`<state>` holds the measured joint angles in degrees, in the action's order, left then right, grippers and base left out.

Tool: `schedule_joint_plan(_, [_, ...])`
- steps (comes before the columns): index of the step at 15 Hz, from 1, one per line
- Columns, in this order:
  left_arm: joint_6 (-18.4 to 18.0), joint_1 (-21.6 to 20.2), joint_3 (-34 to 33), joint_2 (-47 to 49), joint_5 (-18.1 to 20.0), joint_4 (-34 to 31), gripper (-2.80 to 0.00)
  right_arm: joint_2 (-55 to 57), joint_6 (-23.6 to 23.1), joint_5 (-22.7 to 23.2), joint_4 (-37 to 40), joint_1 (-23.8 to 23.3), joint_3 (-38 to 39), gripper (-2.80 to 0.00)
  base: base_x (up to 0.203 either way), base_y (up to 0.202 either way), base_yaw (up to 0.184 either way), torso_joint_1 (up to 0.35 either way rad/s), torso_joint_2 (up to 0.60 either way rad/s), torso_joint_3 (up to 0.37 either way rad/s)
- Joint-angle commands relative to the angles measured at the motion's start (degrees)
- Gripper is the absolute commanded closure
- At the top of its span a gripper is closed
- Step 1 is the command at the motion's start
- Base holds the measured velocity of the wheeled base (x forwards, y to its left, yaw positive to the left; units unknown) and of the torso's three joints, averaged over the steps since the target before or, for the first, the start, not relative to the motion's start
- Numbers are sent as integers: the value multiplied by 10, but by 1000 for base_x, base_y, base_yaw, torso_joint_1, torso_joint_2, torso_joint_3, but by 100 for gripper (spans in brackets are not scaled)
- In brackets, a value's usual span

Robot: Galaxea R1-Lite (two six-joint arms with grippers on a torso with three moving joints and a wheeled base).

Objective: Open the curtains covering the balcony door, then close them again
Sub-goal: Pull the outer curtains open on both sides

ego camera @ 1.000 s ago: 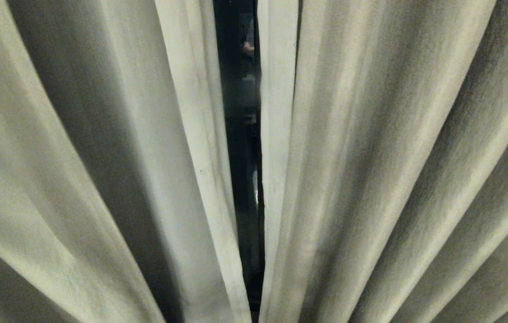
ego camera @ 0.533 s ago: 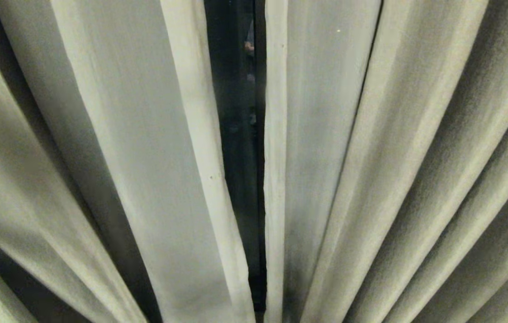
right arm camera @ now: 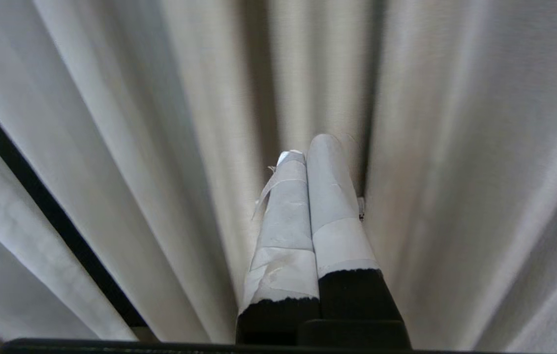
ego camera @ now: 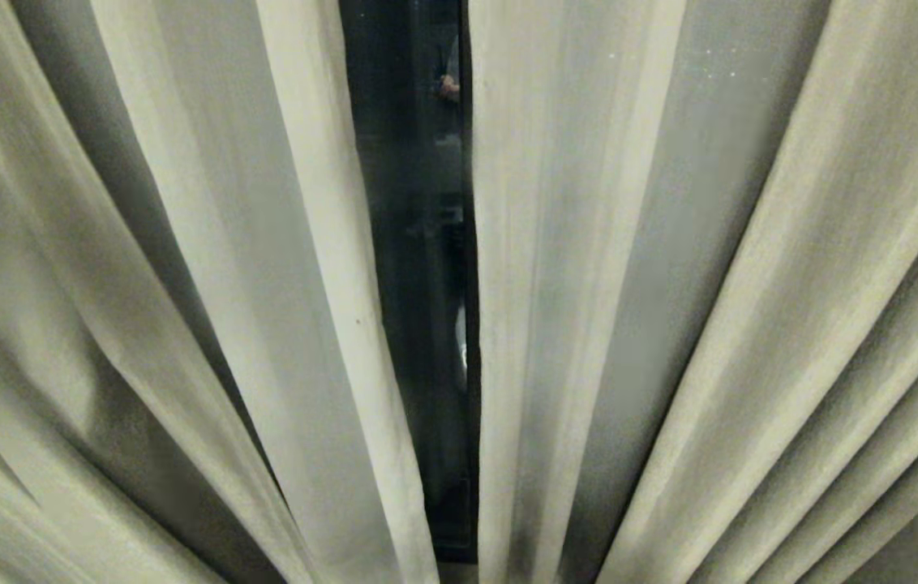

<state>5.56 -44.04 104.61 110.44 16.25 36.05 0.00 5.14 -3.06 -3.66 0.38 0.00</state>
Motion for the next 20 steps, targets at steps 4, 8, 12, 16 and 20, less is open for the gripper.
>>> schedule_joint_plan(4, [1, 13, -2, -6, -7, 1, -280, 0, 0, 0, 0, 0, 0, 0, 0, 0, 0, 0, 0, 0])
schedule_joint_plan(8, [1, 13, -52, -43, -6, 1, -280, 0, 0, 0, 0, 0, 0, 0, 0, 0, 0, 0, 0, 0])
schedule_joint_plan(12, [2, 11, -208, -145, -7, 1, -280, 0, 0, 0, 0, 1, 0, 0, 0, 0, 0, 0, 0, 0])
schedule_joint_plan(16, [2, 10, -387, -274, -7, 0, -280, 0, 0, 0, 0, 0, 0, 0, 0, 0, 0, 0, 0, 0])
schedule_joint_plan(20, [13, 8, -503, -356, -7, 0, -280, 0, 0, 0, 0, 0, 0, 0, 0, 0, 0, 0, 0, 0])
